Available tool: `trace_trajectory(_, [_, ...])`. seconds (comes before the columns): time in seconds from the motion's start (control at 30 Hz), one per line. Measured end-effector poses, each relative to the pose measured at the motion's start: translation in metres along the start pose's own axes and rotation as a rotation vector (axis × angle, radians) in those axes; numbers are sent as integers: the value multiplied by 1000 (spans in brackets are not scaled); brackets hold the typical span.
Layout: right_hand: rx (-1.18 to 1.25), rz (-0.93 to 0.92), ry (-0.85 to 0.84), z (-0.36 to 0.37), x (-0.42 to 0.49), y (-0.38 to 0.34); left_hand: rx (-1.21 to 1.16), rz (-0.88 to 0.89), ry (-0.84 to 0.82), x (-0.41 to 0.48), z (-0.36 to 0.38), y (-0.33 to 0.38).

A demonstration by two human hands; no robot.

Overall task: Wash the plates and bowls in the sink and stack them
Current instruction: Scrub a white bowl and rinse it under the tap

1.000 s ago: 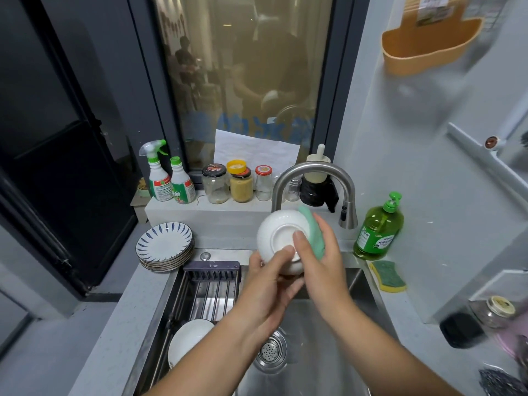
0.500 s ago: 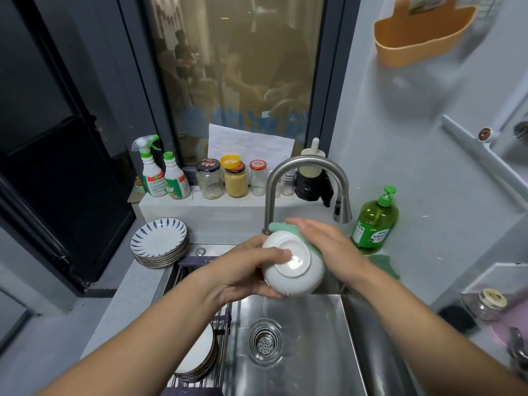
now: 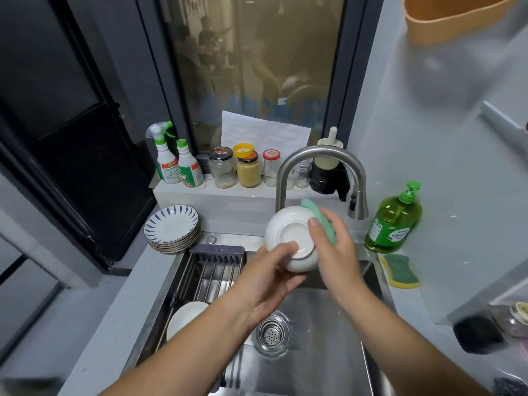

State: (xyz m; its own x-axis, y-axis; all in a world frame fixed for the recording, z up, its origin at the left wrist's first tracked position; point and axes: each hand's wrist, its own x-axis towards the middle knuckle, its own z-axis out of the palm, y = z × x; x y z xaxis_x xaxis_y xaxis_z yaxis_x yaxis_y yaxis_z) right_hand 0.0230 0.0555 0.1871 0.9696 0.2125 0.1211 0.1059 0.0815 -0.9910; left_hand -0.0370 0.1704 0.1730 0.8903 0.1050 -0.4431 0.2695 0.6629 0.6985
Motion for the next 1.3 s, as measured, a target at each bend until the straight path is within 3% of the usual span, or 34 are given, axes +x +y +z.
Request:
trace_trajectory(0.2, [-62,18,-174,-7,4,18,429,-8,70,-7,-20,17])
trace_trajectory(0.37, [0,109,-213,15,-7,48,362,89,94,-10,-43,15])
trace_trajectory(0.5, [103,297,-211,45,-11,68,225,241,165,-4,-64,13])
trace_trajectory(0.7, [420,736,-235,82,5,77,600,415,111,6,-116,32])
trace_trajectory(0.8, [499,802,-282,100,13,81,634,341,-5,10,-150,36])
trace_trajectory(0.9, [519,753,-253,126,20,99,495,207,-43,23,-176,47])
trace_trajectory(1.03, [285,619,-304,151,33,124,267,-33,50,61,-212,55])
trace_trajectory(1.13, [105,582,-305,159,46,139,164,-208,-32,77,-236,61])
trace_trajectory(1.3, [-5,577,-336,160,69,157,126,-250,-64,107,-263,70])
